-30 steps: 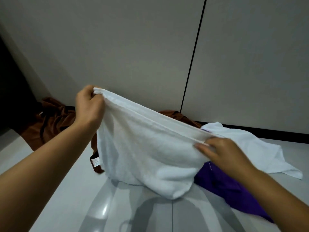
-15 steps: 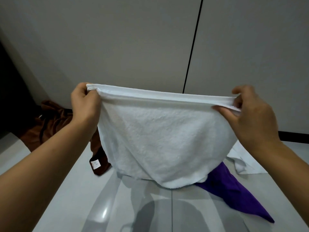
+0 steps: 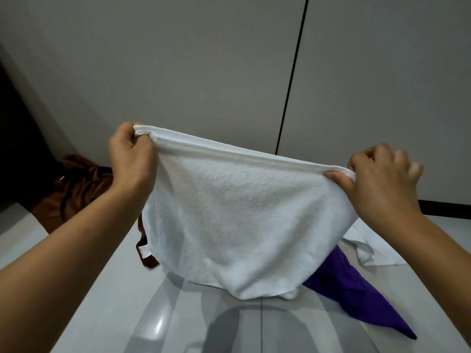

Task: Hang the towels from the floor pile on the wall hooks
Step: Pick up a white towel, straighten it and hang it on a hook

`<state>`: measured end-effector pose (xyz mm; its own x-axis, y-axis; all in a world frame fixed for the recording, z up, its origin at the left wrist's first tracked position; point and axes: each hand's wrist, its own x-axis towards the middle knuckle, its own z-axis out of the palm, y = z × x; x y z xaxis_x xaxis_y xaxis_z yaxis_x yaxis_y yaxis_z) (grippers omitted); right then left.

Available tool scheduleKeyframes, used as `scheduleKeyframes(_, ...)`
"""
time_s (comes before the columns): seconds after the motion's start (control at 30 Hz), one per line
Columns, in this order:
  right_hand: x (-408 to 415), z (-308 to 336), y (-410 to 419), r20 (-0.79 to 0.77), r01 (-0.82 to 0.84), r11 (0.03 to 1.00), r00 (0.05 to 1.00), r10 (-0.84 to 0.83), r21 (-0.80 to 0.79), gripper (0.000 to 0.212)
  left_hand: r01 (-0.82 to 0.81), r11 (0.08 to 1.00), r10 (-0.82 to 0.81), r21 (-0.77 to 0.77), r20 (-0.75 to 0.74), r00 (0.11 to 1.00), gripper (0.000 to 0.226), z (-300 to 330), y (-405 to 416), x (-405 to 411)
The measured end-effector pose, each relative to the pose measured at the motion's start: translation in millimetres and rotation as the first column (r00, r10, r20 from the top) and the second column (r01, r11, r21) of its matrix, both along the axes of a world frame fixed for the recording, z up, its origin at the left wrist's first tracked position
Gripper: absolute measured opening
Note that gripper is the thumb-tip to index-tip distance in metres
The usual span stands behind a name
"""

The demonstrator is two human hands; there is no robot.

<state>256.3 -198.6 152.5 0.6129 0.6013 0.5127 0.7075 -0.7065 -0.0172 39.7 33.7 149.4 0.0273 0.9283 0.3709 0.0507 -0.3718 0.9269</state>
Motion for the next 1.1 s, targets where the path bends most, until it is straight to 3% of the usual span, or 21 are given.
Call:
scheduleKeyframes(0.1,-2.3,-2.9,-1.8,-0.18,-0.069,0.994,0.982,0.053,-0.084,0.037,-0.009,1.0,0.009,-0.014,0.008,1.0,0.028,-1.3,3.8,-4.1)
scheduleKeyframes(0.2,-3.5,-6.6,-2.2,-0.398,-0.155,0.988,0.906,0.142,-0.002,0.031,-0.02,1.0,0.02,-0.023,0.014,1.0,0.027,-1.3,4.8,-5.2)
scheduleKeyframes(0.4,11.2,-8.7,1.3,-0.317,-0.184,0.982,0.929,0.19,0.048,0.028,-0.054,0.997,0.055,-0.052,0.009,0.998,0.027,-5.1,8.6,-8.0)
scheduleKeyframes(0.5,15.2,-9.2,1.1,-0.42,-0.116,0.942,0.873,0.248,0.315,0.029,-0.084,0.995,0.084,-0.054,0.008,0.996,0.029,-6.3,9.9,-8.2)
scheduleKeyframes(0.63,15.4,-16.1,6.9,-0.549,0.08,0.772,0.749,0.371,0.63,0.025,-0.129,0.989,0.125,-0.072,-0.054,0.991,0.028,-11.7,8.1,-8.3)
scheduleKeyframes(0.77,13.6,-14.2,11.0,-0.575,0.204,0.6,0.625,0.528,0.773,0.032,-0.187,0.979,0.175,-0.079,-0.135,0.975,0.03,-18.7,8.4,-12.1)
scheduleKeyframes(0.83,12.2,-13.2,12.7,-0.563,0.203,0.591,0.638,0.525,0.781,0.033,-0.2,0.975,0.184,-0.094,-0.155,0.971,0.029,-20.8,9.3,-13.9)
scheduleKeyframes(1.0,-1.4,-6.3,17.5,-0.397,0.04,0.624,0.803,0.445,0.781,0.019,-0.196,0.977,0.165,-0.084,-0.282,0.945,0.025,-30.7,3.7,-17.1)
scheduleKeyframes(1.1,-14.2,3.6,19.9,-0.325,-0.072,0.624,0.804,0.498,0.778,0.019,-0.187,0.972,0.116,-0.146,-0.393,0.912,0.024,-45.9,4.4,-22.3)
